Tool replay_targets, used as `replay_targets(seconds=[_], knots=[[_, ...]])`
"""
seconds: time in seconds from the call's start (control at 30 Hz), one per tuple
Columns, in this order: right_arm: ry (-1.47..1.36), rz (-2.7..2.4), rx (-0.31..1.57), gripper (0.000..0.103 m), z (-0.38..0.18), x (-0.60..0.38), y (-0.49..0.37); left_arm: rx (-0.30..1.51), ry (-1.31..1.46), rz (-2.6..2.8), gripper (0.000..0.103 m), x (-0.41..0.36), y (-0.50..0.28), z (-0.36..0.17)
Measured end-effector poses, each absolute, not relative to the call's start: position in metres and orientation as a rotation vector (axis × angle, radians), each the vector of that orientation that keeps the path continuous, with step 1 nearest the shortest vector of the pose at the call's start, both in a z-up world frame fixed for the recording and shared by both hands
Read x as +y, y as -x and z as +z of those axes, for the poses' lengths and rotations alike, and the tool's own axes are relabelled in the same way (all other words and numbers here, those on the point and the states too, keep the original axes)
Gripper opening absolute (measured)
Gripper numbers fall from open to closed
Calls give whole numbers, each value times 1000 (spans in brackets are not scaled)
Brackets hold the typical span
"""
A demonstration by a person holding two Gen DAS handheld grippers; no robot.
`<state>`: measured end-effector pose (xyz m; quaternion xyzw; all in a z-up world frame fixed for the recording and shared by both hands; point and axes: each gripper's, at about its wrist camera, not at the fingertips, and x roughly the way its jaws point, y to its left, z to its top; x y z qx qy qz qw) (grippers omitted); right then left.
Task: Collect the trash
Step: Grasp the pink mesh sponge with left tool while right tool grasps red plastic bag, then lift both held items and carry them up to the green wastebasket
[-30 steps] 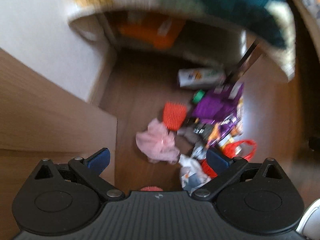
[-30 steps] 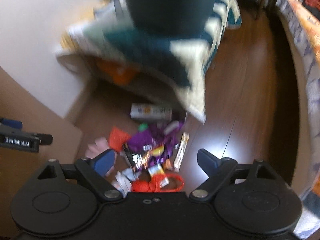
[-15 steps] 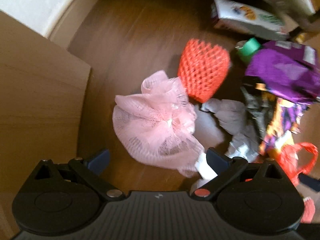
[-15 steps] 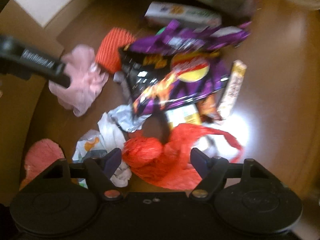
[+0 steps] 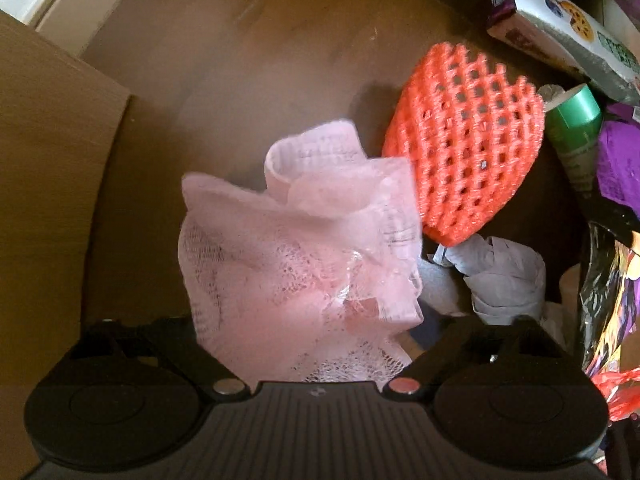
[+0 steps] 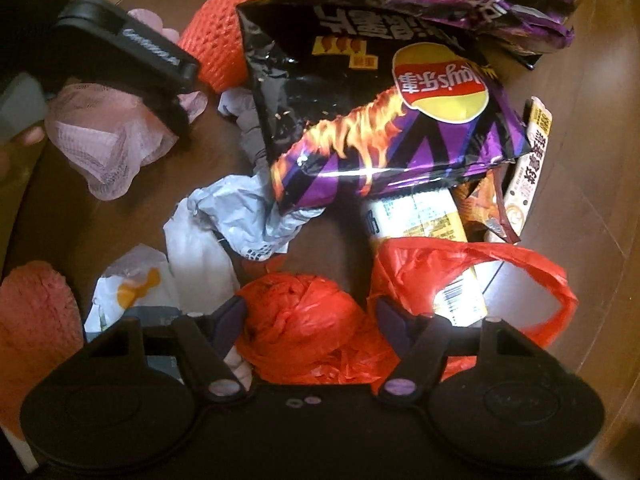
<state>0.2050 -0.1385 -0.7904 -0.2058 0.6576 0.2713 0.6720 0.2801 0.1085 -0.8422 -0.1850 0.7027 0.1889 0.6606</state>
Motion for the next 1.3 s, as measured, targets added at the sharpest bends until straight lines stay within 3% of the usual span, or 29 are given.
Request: replay_targets(seconds=[0.17,0.27,0.37,0.4,0.43,0.57,0.63,0.7,0.83,0.97,1.1,1.3], knots=[[495,646,1460,56,-788,-137,-201,1591,436,427,48,112,-279,-842],[498,653,1451,45,-783,-134,-202,1578,433,431,38,113,-279,-834],[502,668,1434,21,-775,-133,-201,1575,420,442,34,114,-282,-832],[509,676,1422,1,-771,-131,-201,1574,409,447,33,113,-281,-831],[521,676,1418,0,-766,-130,-200,1572,395,451,33,113,-281,-829],[500,651,1416,2,-755,-133,-204,1572,357,446,33,106,-281,-826],[486,627,1417,25,-745,-138,-205,1573,342,441,33,104,-280,-826],[467,633,1415,31,-743,-149,-207,1574,327,441,33,101,-279,-828],[469,659,1458,62,-754,-166,-198,1578,332,439,33,98,-276,-829],[526,683,1490,77,-777,-166,-185,1585,321,434,33,96,-278,-838],[609,682,1465,77,-796,-160,-174,1585,303,424,33,101,-288,-840],[626,699,1434,56,-796,-158,-170,1573,289,425,33,90,-288,-837]])
